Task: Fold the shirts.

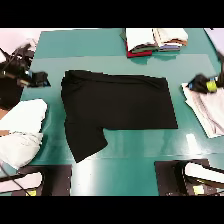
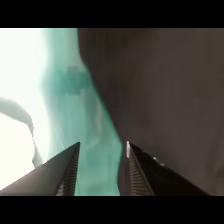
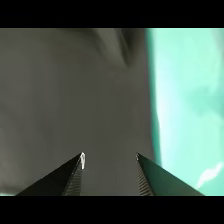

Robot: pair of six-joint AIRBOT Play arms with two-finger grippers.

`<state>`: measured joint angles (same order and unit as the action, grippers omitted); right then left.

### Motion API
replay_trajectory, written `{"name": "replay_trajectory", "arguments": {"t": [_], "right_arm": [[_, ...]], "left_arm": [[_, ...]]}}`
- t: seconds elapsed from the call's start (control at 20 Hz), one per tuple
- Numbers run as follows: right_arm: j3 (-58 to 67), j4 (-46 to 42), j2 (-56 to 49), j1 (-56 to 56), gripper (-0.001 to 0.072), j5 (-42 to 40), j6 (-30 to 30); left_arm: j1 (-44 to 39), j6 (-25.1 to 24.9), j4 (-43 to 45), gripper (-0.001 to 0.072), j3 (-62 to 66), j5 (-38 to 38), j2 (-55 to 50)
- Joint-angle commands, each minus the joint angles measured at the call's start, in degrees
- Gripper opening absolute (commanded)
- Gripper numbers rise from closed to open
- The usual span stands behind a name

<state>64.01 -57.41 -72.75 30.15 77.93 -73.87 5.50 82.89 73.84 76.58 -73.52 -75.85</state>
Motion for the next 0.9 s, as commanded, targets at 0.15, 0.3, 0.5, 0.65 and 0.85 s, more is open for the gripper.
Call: {"name": "replay_trajectory", "arguments": {"t": [0.15,0.3,0.5,0.65,0.85], "right_arm": [[-24.5,0.1,5.5,12.8,0.0458,1.0,4.3],[-28.4,-0.2,5.5,11.2,0.0433,-2.6,4.6],[-29.7,0.0,5.4,3.7,0.0423,-6.8,4.5],[-29.7,0.2,5.4,-3.2,0.023,-9.6,4.3],[-25.6,0.2,5.4,-6.9,0.0018,-8.2,4.3]], "left_arm": [[0.8,-0.4,-2.3,0.038,-26.9,3.3,15.5],[0.8,-0.3,-2.3,0.038,-30.8,3.4,17.1],[0.8,-0.3,-2.4,0.038,-31.1,3.6,17.1],[0.8,-0.4,-2.3,0.038,-31.1,3.5,17.1],[0.8,-0.5,-2.4,0.038,-31.9,3.8,16.9]]}}
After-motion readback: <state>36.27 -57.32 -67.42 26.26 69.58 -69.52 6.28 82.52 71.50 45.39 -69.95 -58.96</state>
